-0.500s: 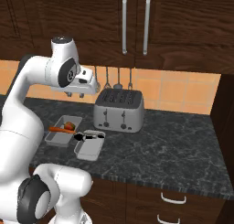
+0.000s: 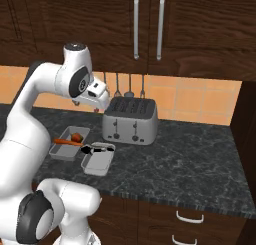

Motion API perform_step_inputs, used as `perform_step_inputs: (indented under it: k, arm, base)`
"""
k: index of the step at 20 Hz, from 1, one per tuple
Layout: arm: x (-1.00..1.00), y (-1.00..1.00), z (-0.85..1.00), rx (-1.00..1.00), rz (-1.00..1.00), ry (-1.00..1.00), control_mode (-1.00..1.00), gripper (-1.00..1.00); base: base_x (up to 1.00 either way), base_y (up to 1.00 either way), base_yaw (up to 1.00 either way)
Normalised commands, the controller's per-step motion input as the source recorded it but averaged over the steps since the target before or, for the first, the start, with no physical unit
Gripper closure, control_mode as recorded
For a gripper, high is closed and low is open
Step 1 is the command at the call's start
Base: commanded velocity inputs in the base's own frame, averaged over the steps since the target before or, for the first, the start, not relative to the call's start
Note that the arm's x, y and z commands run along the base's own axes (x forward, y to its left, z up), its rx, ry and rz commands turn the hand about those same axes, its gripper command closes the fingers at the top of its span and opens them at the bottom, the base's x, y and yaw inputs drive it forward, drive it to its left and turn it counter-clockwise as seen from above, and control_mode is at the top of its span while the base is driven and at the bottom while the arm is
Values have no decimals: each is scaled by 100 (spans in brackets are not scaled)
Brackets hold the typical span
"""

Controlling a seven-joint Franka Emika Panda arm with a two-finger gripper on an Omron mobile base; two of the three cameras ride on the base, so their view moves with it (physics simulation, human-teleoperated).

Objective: Take the meat container that has the fish and place it on the second highest rack of the freezer. Then take the vegetable container that has the carrot and bell pepper and place it on the highest rack of the freezer.

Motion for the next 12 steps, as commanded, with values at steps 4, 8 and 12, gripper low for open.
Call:
perform_step_inputs:
  k: [4,8,12]
  arm:
    - [-18,0,-35,24,-94,10,-100,-100]
    - [-27,0,-37,21,-90,18,-100,-100]
    - [-32,0,-45,28,-78,20,-100,-100]
  base:
    - [0,0,0]
    - [0,0,0]
    - [0,0,0]
